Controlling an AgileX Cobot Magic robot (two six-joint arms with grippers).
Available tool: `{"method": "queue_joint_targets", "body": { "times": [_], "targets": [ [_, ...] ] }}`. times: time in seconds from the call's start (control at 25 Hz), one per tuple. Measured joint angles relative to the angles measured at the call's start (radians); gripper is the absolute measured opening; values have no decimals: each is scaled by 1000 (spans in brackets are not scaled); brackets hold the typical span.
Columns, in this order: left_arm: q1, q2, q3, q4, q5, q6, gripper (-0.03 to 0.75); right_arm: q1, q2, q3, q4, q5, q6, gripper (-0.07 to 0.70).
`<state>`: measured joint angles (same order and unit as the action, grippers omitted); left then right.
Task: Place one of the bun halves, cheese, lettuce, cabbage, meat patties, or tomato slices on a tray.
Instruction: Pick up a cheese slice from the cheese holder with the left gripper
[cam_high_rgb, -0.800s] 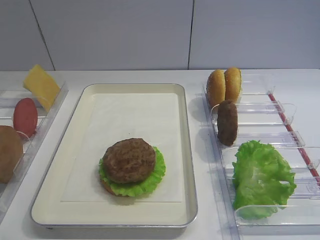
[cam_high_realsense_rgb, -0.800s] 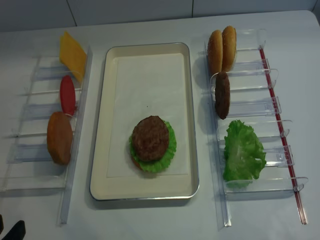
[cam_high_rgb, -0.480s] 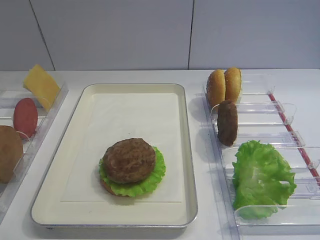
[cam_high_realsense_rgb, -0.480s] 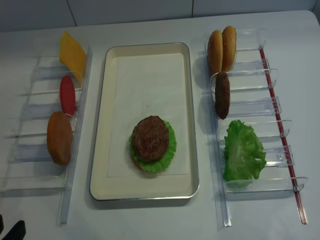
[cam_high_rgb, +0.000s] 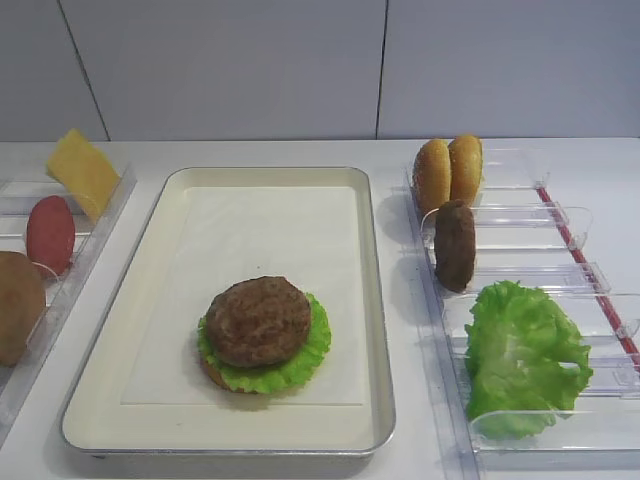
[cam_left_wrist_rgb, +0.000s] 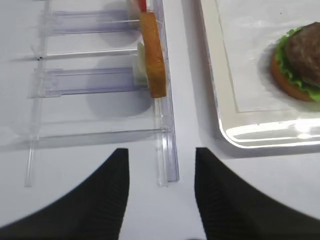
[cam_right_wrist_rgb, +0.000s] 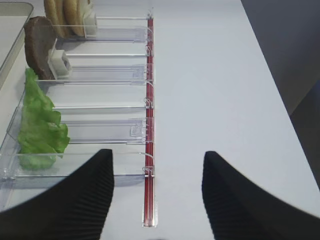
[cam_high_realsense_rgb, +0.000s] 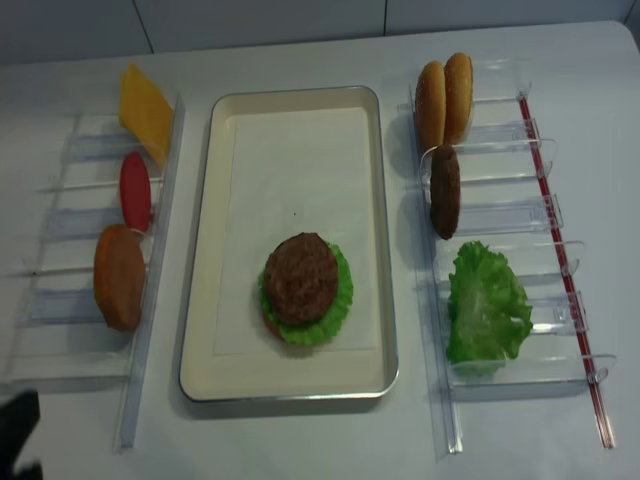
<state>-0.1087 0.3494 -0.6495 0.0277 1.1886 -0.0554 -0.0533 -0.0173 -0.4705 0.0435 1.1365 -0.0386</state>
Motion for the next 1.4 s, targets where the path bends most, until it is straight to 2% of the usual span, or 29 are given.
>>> {"method": "queue_joint_targets", "body": {
  "times": [0.28, 0.6, 0.96, 1.16, 1.4],
  "targets": [
    [0, 453, -251, 50, -13, -18, 305, 0, 0, 0, 0, 0, 0, 435],
    [4, 858, -557, 72, -41, -20, 305, 0, 0, 0, 0, 0, 0, 435],
    [134, 1223, -867, -37, -55, 89, 300, 0, 0, 0, 0, 0, 0, 435],
    [169, 1381, -976, -132, -82, 152, 295, 0, 0, 0, 0, 0, 0, 435],
    [173, 1513, -1022, -170, -130, 192, 295, 0, 0, 0, 0, 0, 0, 435]
  ]
}}
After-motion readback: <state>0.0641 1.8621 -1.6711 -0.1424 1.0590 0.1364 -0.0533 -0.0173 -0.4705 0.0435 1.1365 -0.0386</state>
